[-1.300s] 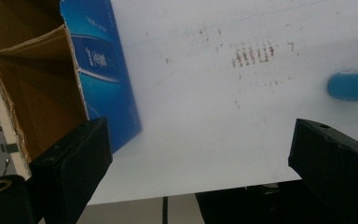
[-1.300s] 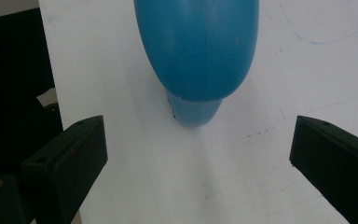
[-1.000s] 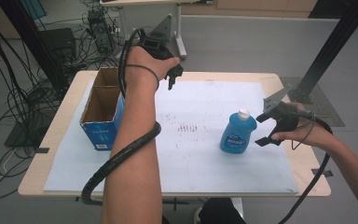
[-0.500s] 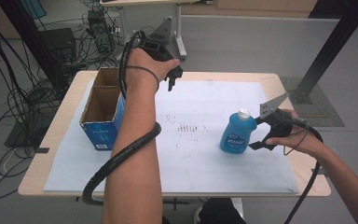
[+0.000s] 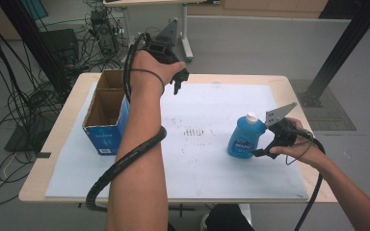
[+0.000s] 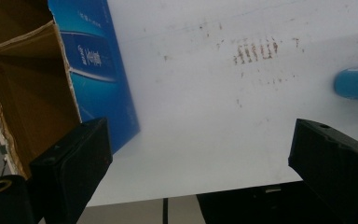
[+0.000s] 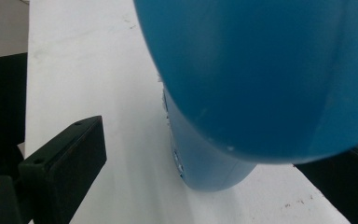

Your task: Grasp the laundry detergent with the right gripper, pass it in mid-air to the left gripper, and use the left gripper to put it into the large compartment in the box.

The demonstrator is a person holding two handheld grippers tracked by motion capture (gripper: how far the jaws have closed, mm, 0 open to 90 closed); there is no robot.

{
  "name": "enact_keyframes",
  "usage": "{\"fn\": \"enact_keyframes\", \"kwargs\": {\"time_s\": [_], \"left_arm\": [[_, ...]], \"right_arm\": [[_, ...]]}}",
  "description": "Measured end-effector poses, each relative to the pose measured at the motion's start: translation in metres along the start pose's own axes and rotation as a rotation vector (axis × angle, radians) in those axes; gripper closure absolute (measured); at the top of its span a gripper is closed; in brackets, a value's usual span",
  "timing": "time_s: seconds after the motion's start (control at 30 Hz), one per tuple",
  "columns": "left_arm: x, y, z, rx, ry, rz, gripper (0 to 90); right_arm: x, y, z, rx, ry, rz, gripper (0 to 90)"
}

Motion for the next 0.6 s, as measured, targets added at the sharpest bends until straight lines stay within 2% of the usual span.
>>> {"fn": "enact_keyframes", "kwargs": {"time_s": [0.4, 0.6], "left_arm": [[0.001, 0.003, 0.001, 0.002, 0.002, -0.001, 6.4], [0.001, 0.004, 0.001, -0.001, 0.005, -0.002, 6.5]], "right_arm": [[0.003, 0.01, 0.0, 0.078, -0.004, 0.007, 2.7], [0.002, 0.015, -0.001, 0.095, 0.001, 0.005, 2.7]]}}
Point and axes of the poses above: each handheld gripper's, and its own axes: y roughly forward along the jaws, z roughly out of its top, x roughly to its right, the point moved 8 cm from there along y, roughly forward along the jaws, and after that the axes turned 10 degrees about y, right-handed, at the moved point
